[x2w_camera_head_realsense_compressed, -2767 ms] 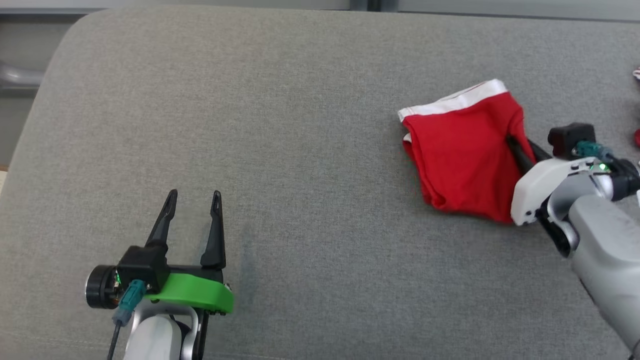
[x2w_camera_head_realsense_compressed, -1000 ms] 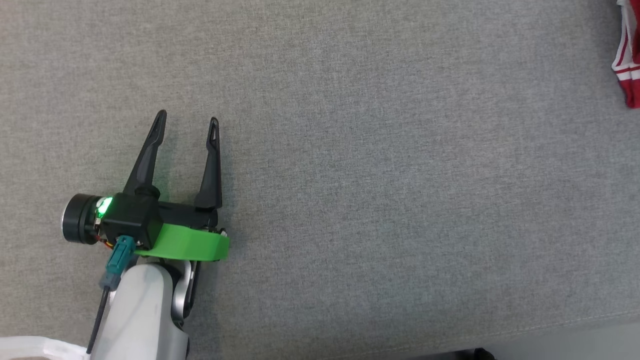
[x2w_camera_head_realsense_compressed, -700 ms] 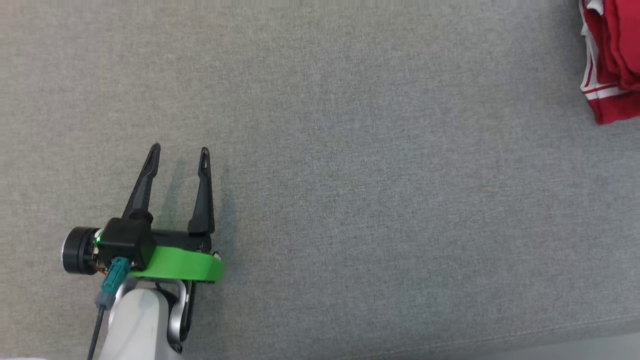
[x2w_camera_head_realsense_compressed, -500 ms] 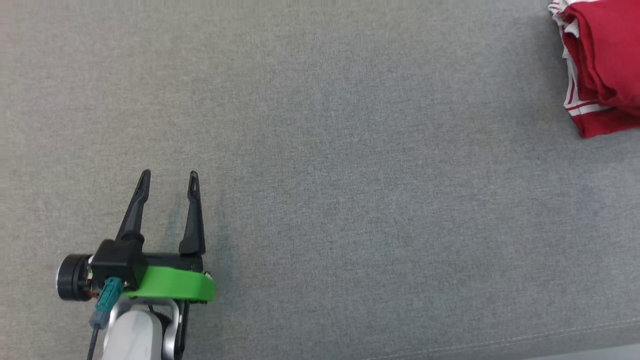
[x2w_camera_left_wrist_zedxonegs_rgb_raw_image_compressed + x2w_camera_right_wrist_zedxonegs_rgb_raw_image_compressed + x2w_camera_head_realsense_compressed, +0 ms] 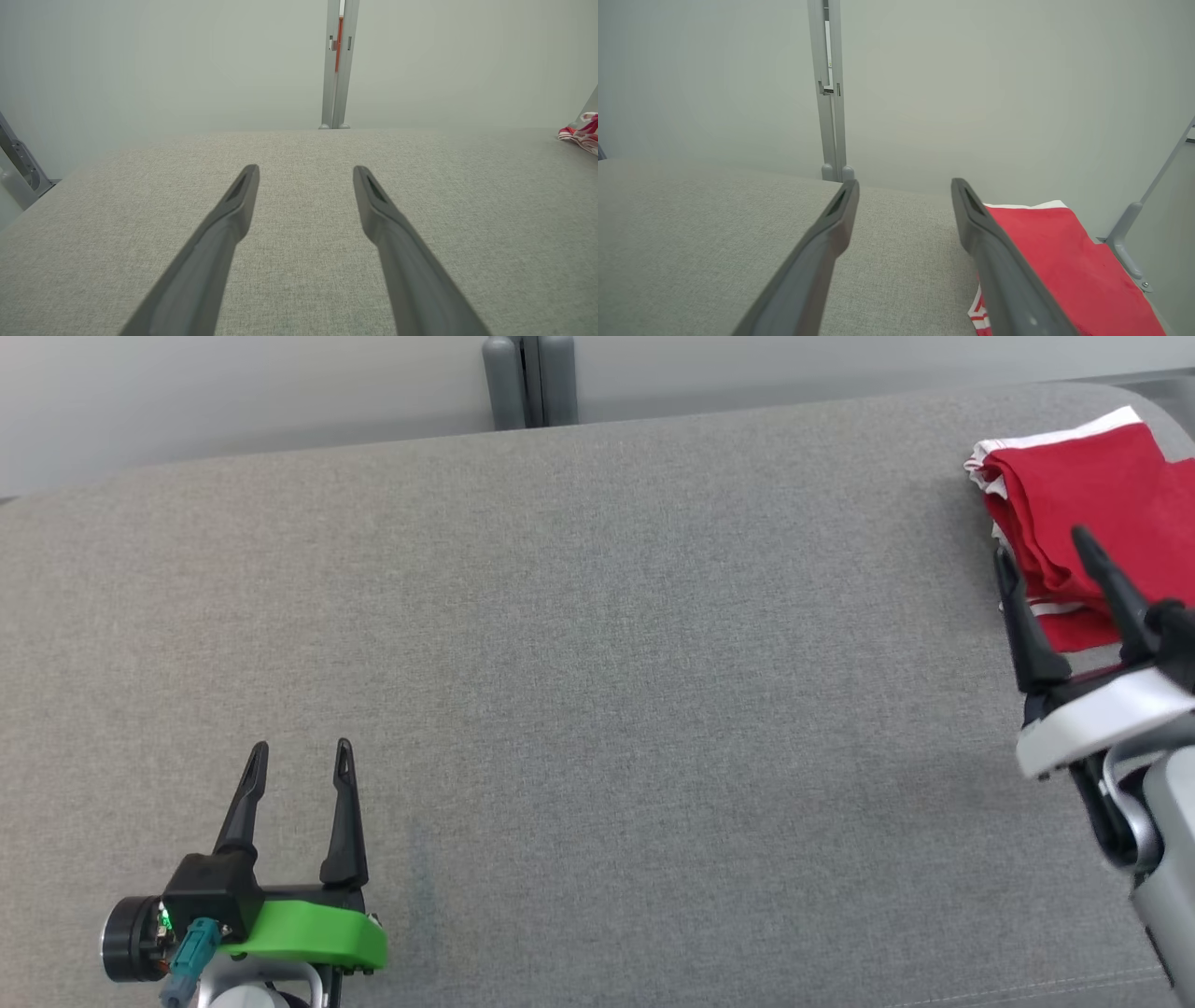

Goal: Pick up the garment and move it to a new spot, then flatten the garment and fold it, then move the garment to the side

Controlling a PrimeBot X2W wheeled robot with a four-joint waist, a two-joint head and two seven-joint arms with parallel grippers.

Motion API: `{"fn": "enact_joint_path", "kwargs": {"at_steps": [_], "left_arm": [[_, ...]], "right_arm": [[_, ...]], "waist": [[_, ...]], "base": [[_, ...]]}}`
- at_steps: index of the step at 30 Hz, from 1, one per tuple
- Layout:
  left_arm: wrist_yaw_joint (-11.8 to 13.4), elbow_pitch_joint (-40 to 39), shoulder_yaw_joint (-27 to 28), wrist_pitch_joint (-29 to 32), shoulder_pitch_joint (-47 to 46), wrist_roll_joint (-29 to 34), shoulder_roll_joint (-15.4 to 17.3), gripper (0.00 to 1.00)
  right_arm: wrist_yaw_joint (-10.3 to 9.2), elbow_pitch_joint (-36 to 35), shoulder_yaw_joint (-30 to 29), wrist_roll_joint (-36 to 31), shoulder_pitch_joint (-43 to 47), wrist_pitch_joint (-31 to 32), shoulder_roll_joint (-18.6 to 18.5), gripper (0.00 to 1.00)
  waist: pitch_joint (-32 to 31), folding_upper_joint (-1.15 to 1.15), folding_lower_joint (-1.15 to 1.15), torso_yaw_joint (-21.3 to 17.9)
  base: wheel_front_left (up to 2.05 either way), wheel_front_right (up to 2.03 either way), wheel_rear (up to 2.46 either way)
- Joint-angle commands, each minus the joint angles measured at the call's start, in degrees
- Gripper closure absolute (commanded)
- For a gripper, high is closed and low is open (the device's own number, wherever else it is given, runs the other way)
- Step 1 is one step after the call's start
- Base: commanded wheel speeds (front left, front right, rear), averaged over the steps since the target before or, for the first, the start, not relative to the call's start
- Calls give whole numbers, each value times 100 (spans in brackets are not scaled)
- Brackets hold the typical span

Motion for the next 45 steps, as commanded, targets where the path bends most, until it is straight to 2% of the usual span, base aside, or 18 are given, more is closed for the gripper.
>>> {"fn": "enact_joint_path", "kwargs": {"at_steps": [1, 12, 19, 29, 45], "left_arm": [[-46, 26, 25, 2, 95, -50, 9, 0], [-89, 184, 121, 2, 312, -45, 2, 0], [-116, 232, 176, 2, 459, -2, 0, 0], [-201, 323, 219, 2, 491, -1, -2, 0], [-338, 474, 269, 2, 356, -23, 9, 0]], "right_arm": [[-12, -137, -105, -75, 306, -18, 123, 0], [-11, -1082, -1019, -481, 2003, -17, 1198, 0], [-11, -1364, -1261, -715, 2553, -17, 1557, 0], [-11, -1463, -1267, -886, 2716, -17, 1689, 0], [-11, -1217, -1202, -915, 2697, -18, 1794, 0]], "waist": [[-217, 0, 0, 78], [-613, 0, 0, 168], [-872, 0, 0, 245], [-1022, 0, 0, 337], [-1088, 0, 0, 377]], "base": [[0, 0, 0], [0, 0, 0], [0, 0, 0], [0, 0, 0], [0, 0, 0]]}}
